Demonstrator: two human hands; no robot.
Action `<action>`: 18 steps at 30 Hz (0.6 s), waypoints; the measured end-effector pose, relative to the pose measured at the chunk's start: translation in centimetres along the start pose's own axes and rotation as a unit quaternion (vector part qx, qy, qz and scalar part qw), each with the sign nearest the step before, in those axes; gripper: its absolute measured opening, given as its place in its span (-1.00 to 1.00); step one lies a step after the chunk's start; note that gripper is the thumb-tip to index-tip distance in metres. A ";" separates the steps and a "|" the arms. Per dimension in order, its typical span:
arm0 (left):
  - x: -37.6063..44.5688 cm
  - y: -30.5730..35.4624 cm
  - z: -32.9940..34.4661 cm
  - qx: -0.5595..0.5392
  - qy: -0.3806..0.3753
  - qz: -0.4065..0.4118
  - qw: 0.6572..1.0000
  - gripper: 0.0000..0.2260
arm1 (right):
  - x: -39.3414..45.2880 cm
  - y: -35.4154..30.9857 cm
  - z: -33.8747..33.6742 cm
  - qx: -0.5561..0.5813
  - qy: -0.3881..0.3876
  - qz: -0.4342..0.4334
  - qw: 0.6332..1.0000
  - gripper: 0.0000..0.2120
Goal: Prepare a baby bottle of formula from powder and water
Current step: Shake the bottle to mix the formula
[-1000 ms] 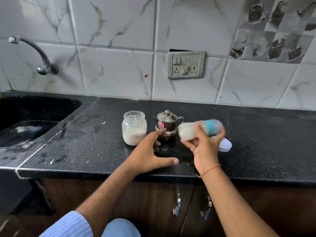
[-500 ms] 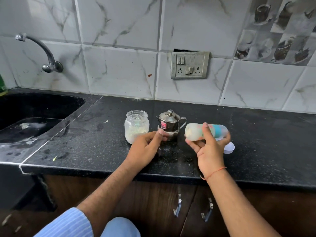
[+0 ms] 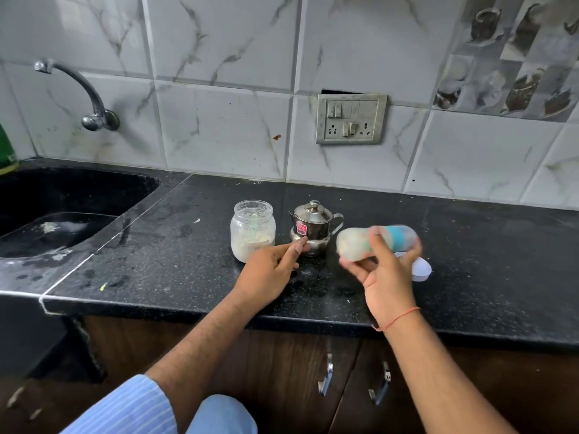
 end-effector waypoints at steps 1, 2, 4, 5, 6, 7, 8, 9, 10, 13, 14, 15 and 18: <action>0.0 0.0 0.0 0.001 0.001 -0.004 1.000 -0.71 | -0.4 0.0 0.7 -0.052 -0.054 0.001 0.997 -0.36; -0.1 -0.1 -0.1 0.001 0.003 -0.008 1.000 -0.71 | -0.9 0.2 1.4 -0.101 -0.101 -0.003 0.990 -0.32; 0.0 -0.2 -0.3 0.009 0.007 -0.013 1.000 -0.73 | -0.7 0.3 1.1 -0.094 -0.069 -0.018 0.993 -0.30; 0.2 -0.4 -0.4 0.018 0.010 -0.012 1.000 -0.75 | -0.3 0.1 0.3 -0.032 -0.016 -0.022 0.999 -0.34; 0.3 -0.6 -0.4 0.026 0.011 -0.011 1.000 -0.77 | 0.0 0.1 -0.4 0.019 0.015 -0.015 1.000 -0.38; 0.2 -0.7 -0.3 0.024 0.008 -0.013 1.000 -0.79 | 0.1 0.0 -0.4 0.025 0.012 -0.002 1.000 -0.41; 0.1 -0.7 -0.3 0.020 0.005 -0.017 1.000 -0.82 | -0.1 -0.1 0.2 -0.017 -0.031 0.002 0.999 -0.40; 0.1 -0.7 -0.3 0.007 0.005 -0.022 1.000 -0.83 | -0.6 0.1 0.8 -0.071 -0.078 -0.003 0.994 -0.36; 0.0 -0.7 -0.3 -0.004 0.009 -0.028 1.000 -0.81 | -0.8 0.2 1.0 -0.101 -0.091 -0.012 0.991 -0.32; -0.1 -0.6 -0.3 -0.047 0.033 -0.054 0.997 -0.67 | 0.1 0.1 -0.7 0.019 0.027 -0.013 0.999 -0.39; -0.1 -0.7 -0.2 -0.069 0.035 -0.063 0.995 -0.66 | 0.2 0.0 -0.8 0.030 0.028 0.001 0.999 -0.43; -0.1 -0.8 -0.1 -0.083 0.034 -0.068 0.994 -0.66 | 0.1 -0.1 -0.2 -0.011 -0.014 0.006 1.000 -0.45; -0.1 -0.5 -0.1 -0.088 0.036 -0.067 0.993 -0.72 | -0.4 0.5 1.0 -0.103 -0.073 -0.013 0.992 -0.33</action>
Point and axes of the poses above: each hand's wrist, its own x-axis towards the middle knuckle, its own z-axis out of the palm, y = z × x, the point moved 5 cm from there along x, towards the middle knuckle, and after that the axes turned 11 degrees about -x, right-handed, at the moved point
